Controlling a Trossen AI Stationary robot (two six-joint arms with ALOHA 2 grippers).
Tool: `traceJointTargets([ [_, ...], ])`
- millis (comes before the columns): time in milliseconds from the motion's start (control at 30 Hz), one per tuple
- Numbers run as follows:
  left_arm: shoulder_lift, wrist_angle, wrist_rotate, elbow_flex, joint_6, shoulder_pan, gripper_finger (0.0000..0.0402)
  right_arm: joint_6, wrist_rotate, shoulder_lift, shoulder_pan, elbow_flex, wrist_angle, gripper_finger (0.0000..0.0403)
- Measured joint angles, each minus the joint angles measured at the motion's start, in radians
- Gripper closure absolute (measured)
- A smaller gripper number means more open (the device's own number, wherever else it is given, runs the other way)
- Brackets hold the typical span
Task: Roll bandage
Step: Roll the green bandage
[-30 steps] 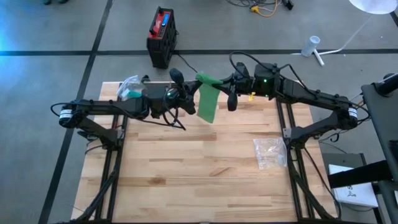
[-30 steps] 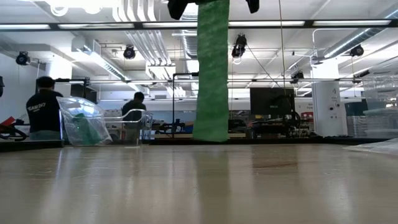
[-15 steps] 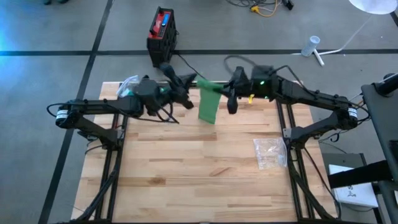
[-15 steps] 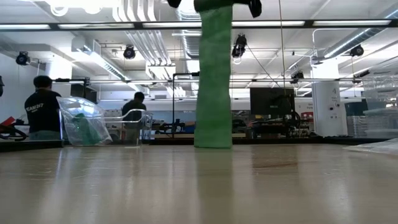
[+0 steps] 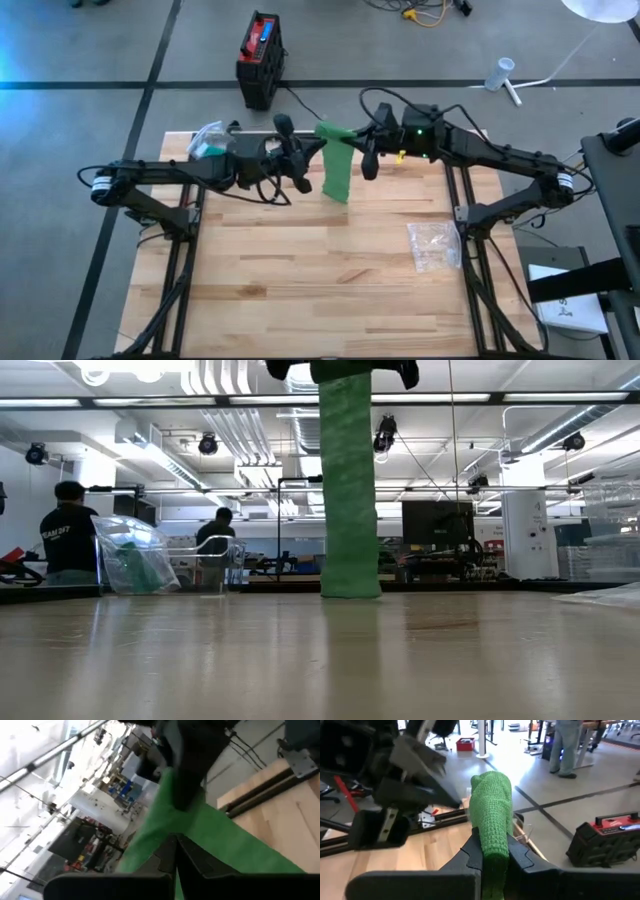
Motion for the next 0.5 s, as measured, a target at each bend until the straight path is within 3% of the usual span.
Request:
traceJointTargets([
  [500,0.001,-0.026,-0.06,0.002,0.035,0.027,0.0401,-0.021,-0.055,0.008,0.001,0.0,0.03,0.0382],
])
